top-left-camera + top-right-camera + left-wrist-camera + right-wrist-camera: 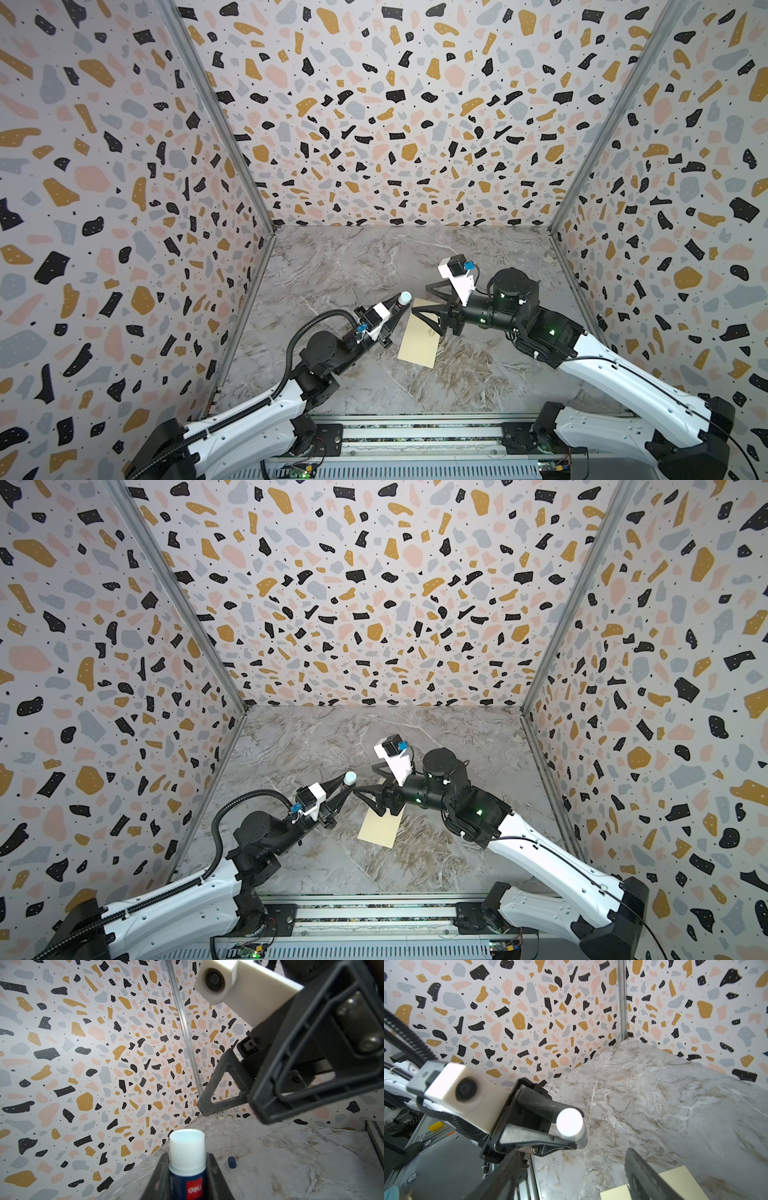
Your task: Place the letter into the envelope and seal it
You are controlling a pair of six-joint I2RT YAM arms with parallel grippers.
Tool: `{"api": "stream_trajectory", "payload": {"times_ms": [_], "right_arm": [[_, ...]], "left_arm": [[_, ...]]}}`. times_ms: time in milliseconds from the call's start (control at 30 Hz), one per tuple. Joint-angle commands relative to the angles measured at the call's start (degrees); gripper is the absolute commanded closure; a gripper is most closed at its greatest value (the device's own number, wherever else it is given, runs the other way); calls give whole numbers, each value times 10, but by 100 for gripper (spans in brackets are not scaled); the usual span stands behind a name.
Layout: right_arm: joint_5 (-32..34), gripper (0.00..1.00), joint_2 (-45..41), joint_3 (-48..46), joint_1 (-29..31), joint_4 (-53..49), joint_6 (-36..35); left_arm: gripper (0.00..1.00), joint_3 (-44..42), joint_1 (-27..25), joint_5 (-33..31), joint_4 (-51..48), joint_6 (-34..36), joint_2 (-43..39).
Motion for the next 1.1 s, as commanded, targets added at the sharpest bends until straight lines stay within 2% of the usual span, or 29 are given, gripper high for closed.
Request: {"api": "stream_trajectory", "payload": {"times_ms": [0,200,500,800,933,1067], "right_arm": [[9,19,16,46,-1,-61,19],[22,19,60,91,6,-112,35],[39,28,107,121,27,-154,32],[30,47,126,127,28,-153,35],[24,63,135,133,28,-160,34],[24,73,139,135,28,-164,32]], "left_arm": [[100,15,-6,-2,-4,50,0],[100,26,-14,-16,-37,81,2],[100,26,-17,-20,-41,88,2],[100,25,-21,-14,-44,87,2],[100,26,-21,-14,-48,88,4],[100,28,-21,-13,-54,89,5]]}}
